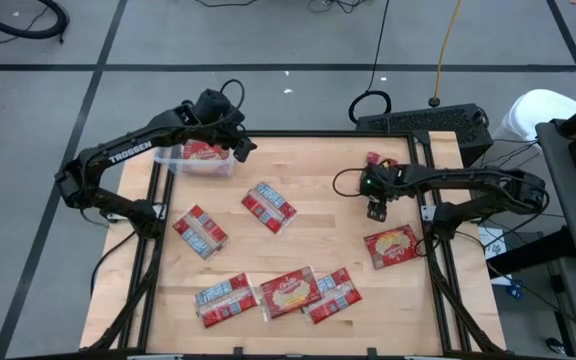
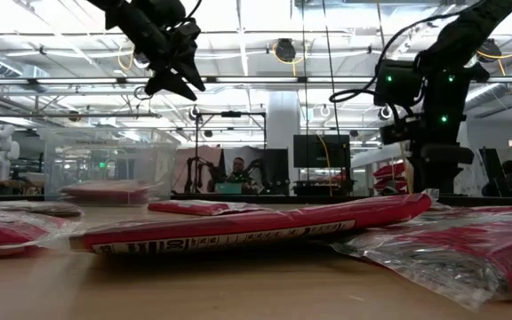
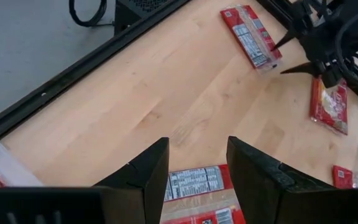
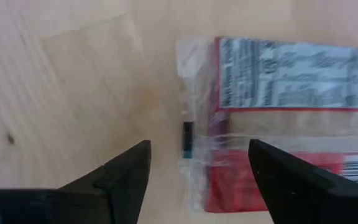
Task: Sort popcorn bags into baskets
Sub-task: Put the popcorn pack into the transparent bin
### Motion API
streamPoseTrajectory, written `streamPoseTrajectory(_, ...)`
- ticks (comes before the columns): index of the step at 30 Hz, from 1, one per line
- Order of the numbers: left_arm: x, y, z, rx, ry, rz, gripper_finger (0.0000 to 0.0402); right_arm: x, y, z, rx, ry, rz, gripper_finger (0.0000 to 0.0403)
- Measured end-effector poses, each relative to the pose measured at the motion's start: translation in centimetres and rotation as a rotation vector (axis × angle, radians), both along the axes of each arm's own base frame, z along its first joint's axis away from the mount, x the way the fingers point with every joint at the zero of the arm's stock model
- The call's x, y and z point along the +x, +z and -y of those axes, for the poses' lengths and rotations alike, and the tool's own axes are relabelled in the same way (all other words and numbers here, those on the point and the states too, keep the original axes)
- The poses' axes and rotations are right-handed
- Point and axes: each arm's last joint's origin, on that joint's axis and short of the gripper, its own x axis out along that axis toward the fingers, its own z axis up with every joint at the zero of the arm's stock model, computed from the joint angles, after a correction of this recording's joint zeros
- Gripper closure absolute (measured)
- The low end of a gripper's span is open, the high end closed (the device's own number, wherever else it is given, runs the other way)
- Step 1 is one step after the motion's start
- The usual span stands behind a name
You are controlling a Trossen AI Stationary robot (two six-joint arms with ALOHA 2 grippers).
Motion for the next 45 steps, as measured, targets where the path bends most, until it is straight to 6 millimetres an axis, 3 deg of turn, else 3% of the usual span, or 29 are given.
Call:
streamPoseTrajectory(8,0.0,0.0,0.0,0.002,0.002,-0.002,0.0236,-0.7,-1.1,0.2,0.023,-0.07,0.044,0.0149)
streamPoseTrajectory(27,0.0,0.0,0.0,-0.003,0.006,-0.001,0.0236,0.0,-0.9,1.2,-0.13,-0.036,0.081,0.0149)
streamPoseTrajectory(35,0.0,0.0,0.0,-0.004,0.006,-0.002,0.0236,0.3,-2.4,1.3,-0.079,-0.045,0.035,0.0151)
streamPoseTrajectory(39,0.0,-0.1,0.0,-0.006,0.006,-0.004,0.0236,0.7,-2.7,1.5,-0.084,-0.067,0.06,0.0185)
streamPoseTrajectory(45,0.0,-0.1,0.0,-0.006,0.006,-0.004,0.0236,0.7,-2.7,1.7,-0.065,-0.141,0.098,0.0303)
